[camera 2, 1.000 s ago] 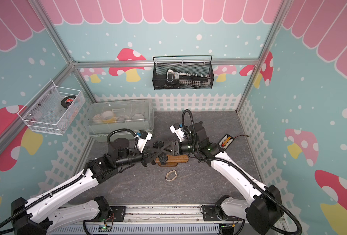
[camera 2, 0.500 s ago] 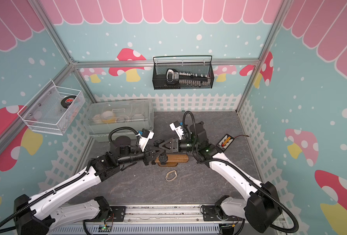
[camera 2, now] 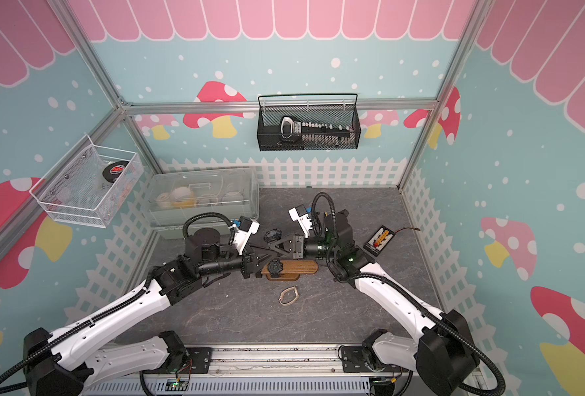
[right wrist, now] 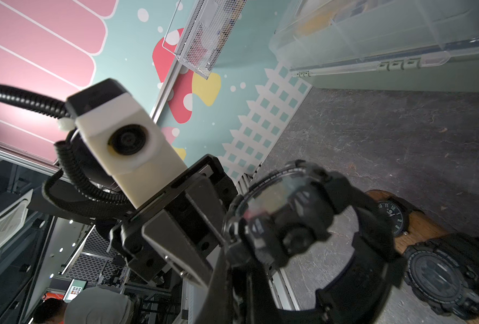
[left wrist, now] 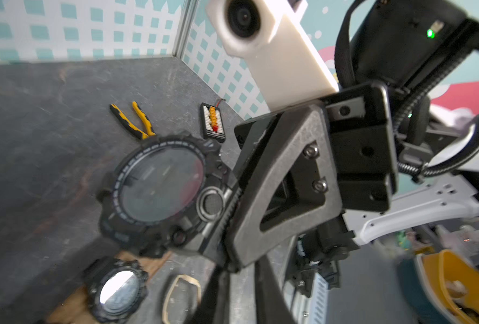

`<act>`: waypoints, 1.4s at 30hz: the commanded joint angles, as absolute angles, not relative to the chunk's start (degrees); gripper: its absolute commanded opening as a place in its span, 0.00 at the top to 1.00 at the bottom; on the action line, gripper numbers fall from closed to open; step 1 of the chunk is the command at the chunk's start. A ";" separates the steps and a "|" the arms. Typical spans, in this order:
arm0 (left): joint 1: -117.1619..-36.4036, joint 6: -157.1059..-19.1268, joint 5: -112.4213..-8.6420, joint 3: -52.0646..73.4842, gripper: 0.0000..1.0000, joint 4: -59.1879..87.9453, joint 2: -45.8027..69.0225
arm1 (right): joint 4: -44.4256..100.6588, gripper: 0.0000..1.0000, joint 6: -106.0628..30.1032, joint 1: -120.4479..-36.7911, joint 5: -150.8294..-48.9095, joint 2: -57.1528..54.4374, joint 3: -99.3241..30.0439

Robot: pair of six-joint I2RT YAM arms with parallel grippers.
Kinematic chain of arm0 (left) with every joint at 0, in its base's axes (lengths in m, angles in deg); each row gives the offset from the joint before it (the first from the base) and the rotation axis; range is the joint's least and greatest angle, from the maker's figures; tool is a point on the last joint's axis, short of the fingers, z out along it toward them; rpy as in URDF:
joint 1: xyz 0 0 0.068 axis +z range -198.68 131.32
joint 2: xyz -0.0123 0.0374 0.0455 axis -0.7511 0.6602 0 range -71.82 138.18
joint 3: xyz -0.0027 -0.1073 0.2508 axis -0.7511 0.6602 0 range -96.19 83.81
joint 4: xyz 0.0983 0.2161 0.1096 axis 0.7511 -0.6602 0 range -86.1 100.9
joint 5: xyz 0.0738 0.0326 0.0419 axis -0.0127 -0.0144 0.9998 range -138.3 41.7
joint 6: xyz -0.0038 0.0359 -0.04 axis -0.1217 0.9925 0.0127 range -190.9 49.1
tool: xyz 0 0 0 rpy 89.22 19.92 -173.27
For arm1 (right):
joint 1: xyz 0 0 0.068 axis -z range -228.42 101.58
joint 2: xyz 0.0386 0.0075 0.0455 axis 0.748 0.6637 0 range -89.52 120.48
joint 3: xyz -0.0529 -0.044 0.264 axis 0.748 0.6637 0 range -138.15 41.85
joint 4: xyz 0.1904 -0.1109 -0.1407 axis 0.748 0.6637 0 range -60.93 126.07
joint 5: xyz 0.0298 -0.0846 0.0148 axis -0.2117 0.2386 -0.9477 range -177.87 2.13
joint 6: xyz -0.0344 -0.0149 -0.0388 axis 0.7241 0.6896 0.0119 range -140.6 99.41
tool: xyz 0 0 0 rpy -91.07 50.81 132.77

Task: Place watch on stand
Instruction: Pick up the watch at the center of the board.

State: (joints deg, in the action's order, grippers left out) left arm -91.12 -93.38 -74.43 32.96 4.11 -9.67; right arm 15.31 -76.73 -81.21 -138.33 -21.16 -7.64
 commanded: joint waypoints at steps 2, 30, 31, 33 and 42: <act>-89.91 -97.95 -78.78 31.09 0.51 5.53 -9.22 | 15.17 1.00 -69.91 -81.91 -136.48 -24.07 -7.54; -82.24 -114.97 -87.94 34.52 0.34 18.03 -10.67 | 14.66 1.00 -59.28 -80.70 -140.01 -26.48 -7.22; -82.16 -115.77 -88.09 34.45 0.34 18.71 -10.35 | 14.02 1.00 -59.46 -80.72 -140.49 -26.62 -6.92; -82.06 -116.58 -88.79 33.71 0.33 19.07 -9.49 | 12.88 1.00 -59.66 -80.72 -141.14 -26.77 -6.59; -81.89 -121.42 -90.38 31.60 0.42 26.69 -6.46 | 12.19 1.00 -59.93 -80.67 -142.80 -26.94 -4.83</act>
State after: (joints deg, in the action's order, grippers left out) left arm -82.27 -118.36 -88.79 33.90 20.59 -6.76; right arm 14.63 -60.89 -80.67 -141.26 -25.82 -5.61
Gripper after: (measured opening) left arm 0.589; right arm 0.048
